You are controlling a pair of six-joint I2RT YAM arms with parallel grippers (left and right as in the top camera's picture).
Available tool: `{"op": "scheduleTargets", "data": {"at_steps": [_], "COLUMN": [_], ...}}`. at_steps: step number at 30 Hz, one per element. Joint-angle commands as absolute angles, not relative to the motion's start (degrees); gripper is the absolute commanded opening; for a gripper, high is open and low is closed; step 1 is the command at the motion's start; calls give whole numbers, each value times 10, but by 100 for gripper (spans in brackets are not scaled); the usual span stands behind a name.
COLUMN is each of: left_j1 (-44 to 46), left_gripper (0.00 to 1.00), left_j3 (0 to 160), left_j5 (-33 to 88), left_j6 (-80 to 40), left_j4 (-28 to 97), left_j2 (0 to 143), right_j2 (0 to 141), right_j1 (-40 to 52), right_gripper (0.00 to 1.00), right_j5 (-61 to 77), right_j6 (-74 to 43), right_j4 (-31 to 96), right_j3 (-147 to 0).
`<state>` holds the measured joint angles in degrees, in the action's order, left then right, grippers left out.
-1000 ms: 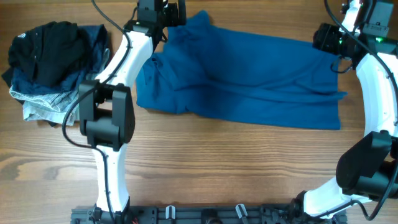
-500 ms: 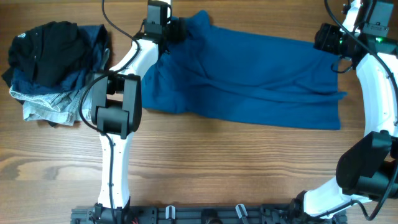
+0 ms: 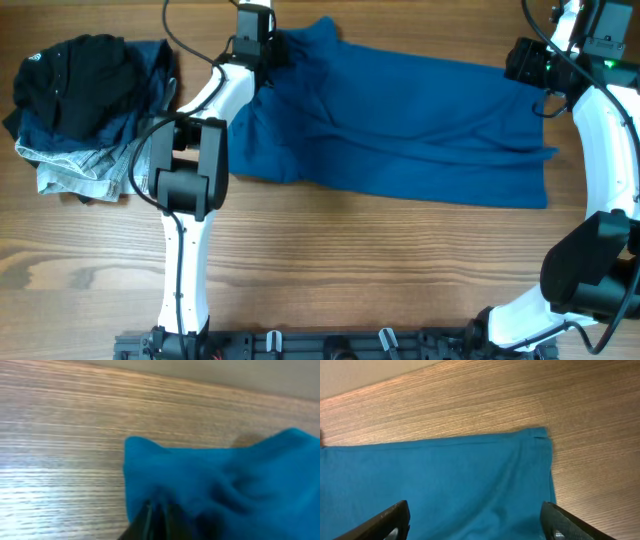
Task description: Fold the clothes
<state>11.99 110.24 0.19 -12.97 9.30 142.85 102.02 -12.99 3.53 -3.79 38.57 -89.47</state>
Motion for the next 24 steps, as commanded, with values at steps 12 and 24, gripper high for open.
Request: {"op": "scheduleTargets", "data": {"at_steps": [12,24], "left_j1": [101,89], "left_gripper": [6,20], "left_j3": [1451,1556], "left_j5": [93,64], "left_j6": [-129,-110], "left_j4": [532,573], "left_j2": [1340,1363], "right_j2": [1027,1027], "right_j1": [-128,-128], "right_gripper": [90,90], "right_j5": [38,64], "right_j6": [-45,-46], "right_j4": [392,401], "right_j3": [-896,-896]}}
